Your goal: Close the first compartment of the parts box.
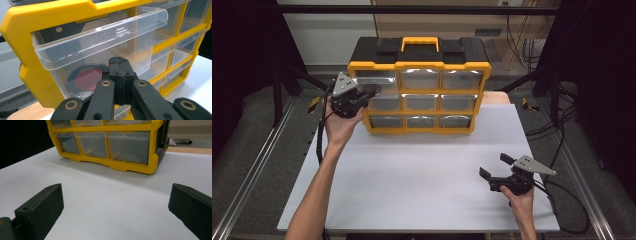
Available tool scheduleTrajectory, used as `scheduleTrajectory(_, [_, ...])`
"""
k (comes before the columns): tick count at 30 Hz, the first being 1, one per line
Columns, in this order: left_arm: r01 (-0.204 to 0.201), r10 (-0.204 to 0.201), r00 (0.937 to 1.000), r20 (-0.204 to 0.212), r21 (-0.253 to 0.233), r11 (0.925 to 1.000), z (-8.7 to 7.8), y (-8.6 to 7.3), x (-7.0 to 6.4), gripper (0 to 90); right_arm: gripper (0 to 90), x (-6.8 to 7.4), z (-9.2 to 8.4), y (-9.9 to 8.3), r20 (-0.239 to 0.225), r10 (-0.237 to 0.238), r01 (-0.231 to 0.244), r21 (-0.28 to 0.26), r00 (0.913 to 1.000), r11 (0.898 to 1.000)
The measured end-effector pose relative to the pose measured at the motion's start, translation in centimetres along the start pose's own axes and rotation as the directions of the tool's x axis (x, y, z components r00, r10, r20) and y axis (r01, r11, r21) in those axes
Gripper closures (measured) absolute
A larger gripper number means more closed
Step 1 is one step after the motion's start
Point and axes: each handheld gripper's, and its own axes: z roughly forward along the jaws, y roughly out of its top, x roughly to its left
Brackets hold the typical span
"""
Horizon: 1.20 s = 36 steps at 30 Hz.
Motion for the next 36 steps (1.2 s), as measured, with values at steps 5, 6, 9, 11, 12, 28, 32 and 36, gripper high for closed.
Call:
scheduleTrajectory(5, [0.002,-0.002,1.0000,-0.005,0.000,1.0000,0.3,0.1,0.1,89.5,0.8,0.0,0.0,0.0,-0.001,-0.002,0.002,0.002,1.0000,1.000])
scheduleTrajectory(6, [0.001,-0.001,1.0000,-0.007,0.001,1.0000,0.4,0.1,0.2,89.5,0.8,0.0,0.0,0.0,-0.002,0.000,0.000,0.003,1.0000,1.000])
scheduleTrajectory(9, [-0.002,0.002,1.0000,-0.009,0.004,1.0000,0.5,0.1,0.2,89.5,0.8,0.0,0.0,0.0,-0.002,0.000,0.000,0.002,1.0000,1.000])
scheduleTrajectory(11, [0.001,-0.001,1.0000,-0.010,0.003,1.0000,0.7,0.1,0.3,89.5,0.8,0.0,0.0,0.0,-0.003,0.000,0.000,0.002,1.0000,1.000])
scheduleTrajectory(12, [0.001,-0.001,1.0000,-0.010,0.002,1.0000,0.8,0.1,0.3,89.5,0.8,0.0,0.0,0.0,-0.002,-0.002,0.002,0.002,1.0000,1.000])
scheduleTrajectory(28, [-0.009,0.009,0.9996,-0.025,0.007,0.9999,1.6,0.3,0.7,89.5,0.8,0.0,0.0,0.0,-0.001,-0.001,0.001,0.004,1.0000,1.000])
scheduleTrajectory(32, [-0.011,0.012,0.9995,-0.031,0.009,0.9999,1.9,0.4,0.8,89.5,0.8,0.0,0.0,0.0,-0.001,-0.001,0.001,0.003,1.0000,1.000])
scheduleTrajectory(36, [-0.011,0.011,0.9993,-0.034,0.011,0.9999,2.1,0.4,0.9,89.5,0.8,0.0,0.0,0.0,-0.001,0.001,-0.001,0.005,1.0000,1.000])
